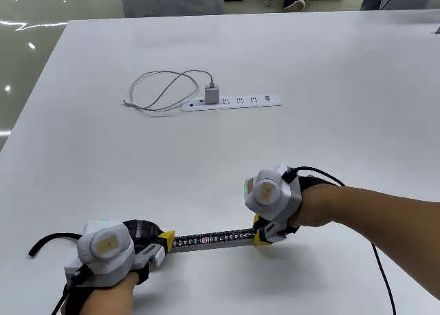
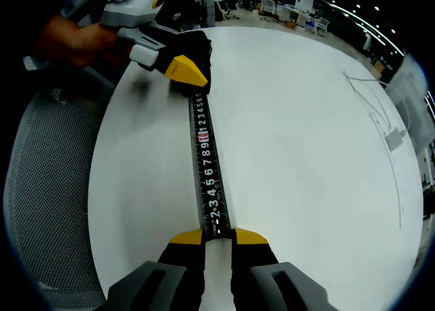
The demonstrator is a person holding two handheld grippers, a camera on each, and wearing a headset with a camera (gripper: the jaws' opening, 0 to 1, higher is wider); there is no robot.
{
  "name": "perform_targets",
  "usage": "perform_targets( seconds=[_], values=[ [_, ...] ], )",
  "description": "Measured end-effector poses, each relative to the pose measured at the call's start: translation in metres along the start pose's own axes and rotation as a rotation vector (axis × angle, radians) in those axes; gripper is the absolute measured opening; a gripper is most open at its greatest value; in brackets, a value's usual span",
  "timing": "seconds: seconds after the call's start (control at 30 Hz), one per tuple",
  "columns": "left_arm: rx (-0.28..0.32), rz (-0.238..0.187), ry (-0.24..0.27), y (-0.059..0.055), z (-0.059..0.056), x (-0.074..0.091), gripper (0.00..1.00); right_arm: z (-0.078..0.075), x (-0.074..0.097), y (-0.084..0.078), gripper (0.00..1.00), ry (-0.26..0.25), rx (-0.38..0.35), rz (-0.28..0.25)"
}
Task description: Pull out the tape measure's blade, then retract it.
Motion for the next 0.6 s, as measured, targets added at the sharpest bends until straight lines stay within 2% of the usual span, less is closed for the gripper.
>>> perform_targets(
  seconds=[0.3,0.6],
  values=[
    [0.001,0.0,0.0,0.0001,-0.0001,-0.0002,0.67,0.0009,-0.0013,0.0033,0.1,0.006,0.0,-0.005],
    [0.0,0.002,-0.001,0.0005,-0.0001,-0.0001,0.67,0.0019,-0.0022,0.0052,0.1,0.011,0.029,-0.015]
  ],
)
Point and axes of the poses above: the centre of the closed fingertips' face, and the gripper's own axes: x roughly backward along the fingers, z roughly to its left, y roughly out of its top, the point moved 7 cm from there along x, roughly backward along the fingers, and after that the axes turned 5 degrees about -z, right-handed, at the moved point
